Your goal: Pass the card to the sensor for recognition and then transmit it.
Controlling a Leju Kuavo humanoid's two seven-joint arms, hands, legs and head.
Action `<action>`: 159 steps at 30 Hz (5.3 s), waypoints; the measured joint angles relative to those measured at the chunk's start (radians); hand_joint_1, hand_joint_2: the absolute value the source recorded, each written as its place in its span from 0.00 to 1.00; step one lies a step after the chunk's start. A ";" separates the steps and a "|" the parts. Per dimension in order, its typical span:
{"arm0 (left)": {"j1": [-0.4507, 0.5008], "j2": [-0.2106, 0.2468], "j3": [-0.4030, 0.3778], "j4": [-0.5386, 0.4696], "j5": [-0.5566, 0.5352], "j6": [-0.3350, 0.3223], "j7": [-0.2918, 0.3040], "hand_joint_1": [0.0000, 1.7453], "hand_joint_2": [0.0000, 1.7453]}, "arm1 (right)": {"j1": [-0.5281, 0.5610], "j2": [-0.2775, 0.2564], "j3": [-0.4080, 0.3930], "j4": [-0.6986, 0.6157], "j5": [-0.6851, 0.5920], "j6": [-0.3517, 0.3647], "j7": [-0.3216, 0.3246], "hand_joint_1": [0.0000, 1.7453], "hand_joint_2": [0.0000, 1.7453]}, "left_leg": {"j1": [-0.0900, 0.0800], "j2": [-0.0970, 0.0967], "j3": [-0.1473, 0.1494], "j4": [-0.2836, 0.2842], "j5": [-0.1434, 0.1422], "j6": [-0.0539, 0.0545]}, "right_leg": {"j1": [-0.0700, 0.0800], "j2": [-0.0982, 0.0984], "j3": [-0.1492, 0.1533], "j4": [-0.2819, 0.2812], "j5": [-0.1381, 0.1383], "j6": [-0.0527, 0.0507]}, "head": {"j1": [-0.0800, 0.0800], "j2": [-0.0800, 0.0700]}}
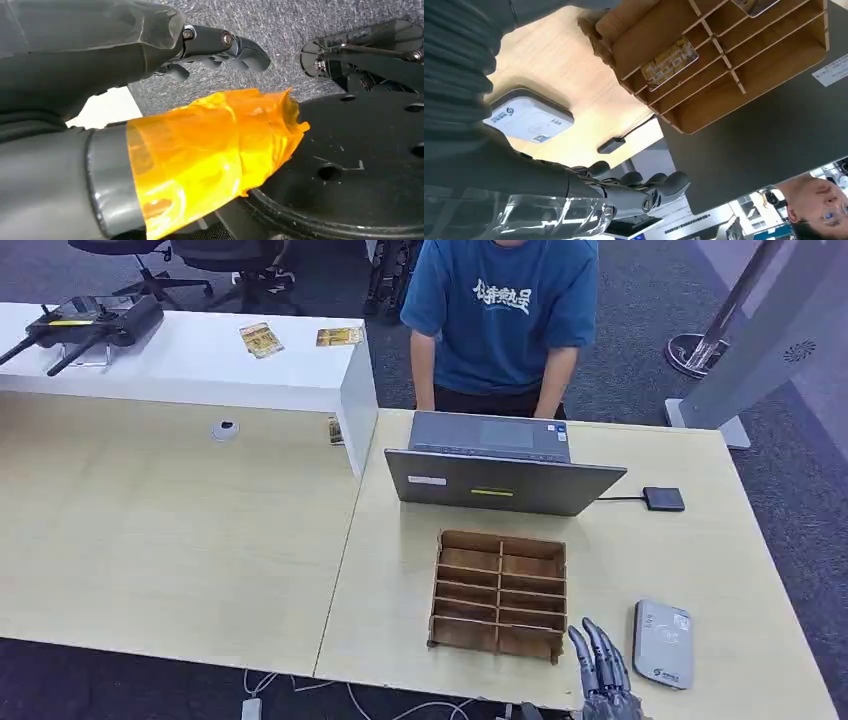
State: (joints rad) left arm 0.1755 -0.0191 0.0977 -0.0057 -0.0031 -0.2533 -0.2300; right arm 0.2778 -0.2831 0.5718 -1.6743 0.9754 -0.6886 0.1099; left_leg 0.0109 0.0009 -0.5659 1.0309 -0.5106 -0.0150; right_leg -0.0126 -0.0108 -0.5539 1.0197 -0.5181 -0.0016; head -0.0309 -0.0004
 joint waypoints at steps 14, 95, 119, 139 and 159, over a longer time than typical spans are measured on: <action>0.001 0.003 -0.009 0.000 0.004 -0.004 0.000 0.00 0.00 | -0.031 -0.006 0.016 0.022 0.022 0.000 -0.004 0.00 1.00 | 0.000 0.000 0.000 0.000 0.000 0.000 | 0.000 0.000 0.000 0.000 0.000 0.000 | 0.000 0.000; 0.005 0.008 -0.104 0.000 0.129 -0.009 0.000 0.00 0.00 | -0.167 -0.039 -0.018 0.045 -0.052 0.223 -0.022 0.00 1.00 | 0.000 0.000 0.001 0.000 0.000 0.000 | 0.000 0.000 0.001 0.000 0.000 0.000 | 0.000 0.000; 0.006 0.015 -0.132 0.000 0.139 -0.016 0.003 0.00 0.00 | -0.231 0.012 -0.016 0.130 -0.042 0.261 -0.053 0.00 1.00 | 0.000 0.000 0.001 0.000 0.000 0.000 | 0.000 0.000 0.001 0.000 0.000 0.000 | 0.000 0.000; 0.011 0.010 -0.148 0.000 0.165 -0.005 0.003 0.00 0.00 | -0.200 -0.004 -0.027 0.119 0.029 0.253 0.006 0.00 1.00 | 0.000 0.000 0.002 0.000 0.000 0.000 | 0.000 0.000 0.001 0.000 0.000 0.000 | 0.000 0.000; 0.011 0.005 -0.156 0.000 0.171 0.000 0.003 0.00 0.00 | -0.199 -0.006 -0.027 0.116 0.052 0.249 0.024 0.00 1.00 | 0.000 0.000 0.002 0.000 0.000 0.000 | 0.000 0.000 0.002 0.000 0.000 0.000 | 0.000 0.000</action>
State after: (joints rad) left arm 0.1861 -0.0145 -0.0584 -0.0057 0.1678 -0.2529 -0.2270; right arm 0.0791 -0.2888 0.5451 -1.5583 1.0277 -0.4391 0.1343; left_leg 0.0108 0.0010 -0.5643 1.0310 -0.5103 -0.0153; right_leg -0.0127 -0.0105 -0.5523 1.0199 -0.5179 -0.0016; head -0.0309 -0.0004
